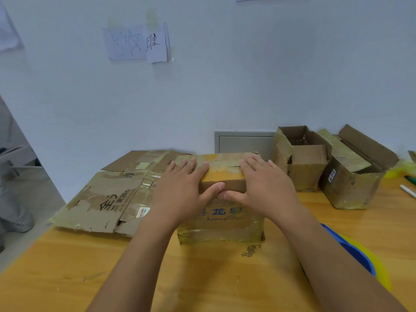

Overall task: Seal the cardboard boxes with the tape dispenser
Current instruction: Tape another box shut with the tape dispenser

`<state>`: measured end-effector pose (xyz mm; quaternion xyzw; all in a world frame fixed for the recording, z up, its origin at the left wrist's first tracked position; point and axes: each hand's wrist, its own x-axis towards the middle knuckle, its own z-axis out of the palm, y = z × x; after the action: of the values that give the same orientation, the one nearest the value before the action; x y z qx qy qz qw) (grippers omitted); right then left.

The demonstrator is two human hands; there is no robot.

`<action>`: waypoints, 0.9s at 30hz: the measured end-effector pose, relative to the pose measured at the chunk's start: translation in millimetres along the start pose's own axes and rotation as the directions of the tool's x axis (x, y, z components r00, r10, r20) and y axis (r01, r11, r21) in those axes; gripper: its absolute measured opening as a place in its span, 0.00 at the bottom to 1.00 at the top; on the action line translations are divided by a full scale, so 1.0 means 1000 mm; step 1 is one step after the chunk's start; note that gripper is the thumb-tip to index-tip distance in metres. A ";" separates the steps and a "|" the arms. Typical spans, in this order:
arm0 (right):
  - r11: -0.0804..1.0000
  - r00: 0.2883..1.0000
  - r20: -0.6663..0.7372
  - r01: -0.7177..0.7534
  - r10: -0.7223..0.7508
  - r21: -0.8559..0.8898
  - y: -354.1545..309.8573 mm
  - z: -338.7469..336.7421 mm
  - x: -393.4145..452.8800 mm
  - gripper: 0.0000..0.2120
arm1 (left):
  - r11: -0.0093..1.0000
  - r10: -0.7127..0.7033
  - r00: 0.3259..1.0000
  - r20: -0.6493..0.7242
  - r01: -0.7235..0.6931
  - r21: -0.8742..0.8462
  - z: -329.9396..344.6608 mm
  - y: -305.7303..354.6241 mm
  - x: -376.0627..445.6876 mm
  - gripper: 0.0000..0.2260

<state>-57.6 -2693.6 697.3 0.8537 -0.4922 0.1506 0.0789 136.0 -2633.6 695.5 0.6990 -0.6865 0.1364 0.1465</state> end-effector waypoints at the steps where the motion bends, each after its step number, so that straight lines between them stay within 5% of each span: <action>1: 1.000 1.000 -0.015 -0.027 0.027 0.002 0.000 0.000 0.000 0.56 | 1.000 -0.003 1.000 0.001 0.003 0.002 0.000 0.000 0.000 0.39; 9: 0.975 0.989 -0.126 -0.046 0.075 0.218 0.010 0.009 -0.014 0.50 | 0.999 -0.022 1.000 0.003 0.022 0.030 0.001 0.000 0.001 0.40; 14: 0.897 0.946 -0.177 -0.182 0.272 0.402 0.036 0.023 -0.043 0.46 | 0.996 -0.089 0.996 -0.026 0.089 0.027 0.003 0.005 0.004 0.37; 20: 0.869 0.863 0.146 -0.493 0.484 0.030 0.068 0.045 -0.095 0.34 | 0.977 -0.208 0.974 -0.087 0.212 0.034 0.000 0.021 0.002 0.34; 27: 0.826 0.804 0.202 -0.560 0.560 -0.064 0.067 0.048 -0.137 0.43 | 0.970 -0.237 0.963 -0.126 0.242 0.030 -0.012 0.047 -0.017 0.33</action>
<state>-171.8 -2628.7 605.6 0.6817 -0.7275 0.0748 -0.0213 89.0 -2613.9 701.2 0.7704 -0.5835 0.1755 0.1877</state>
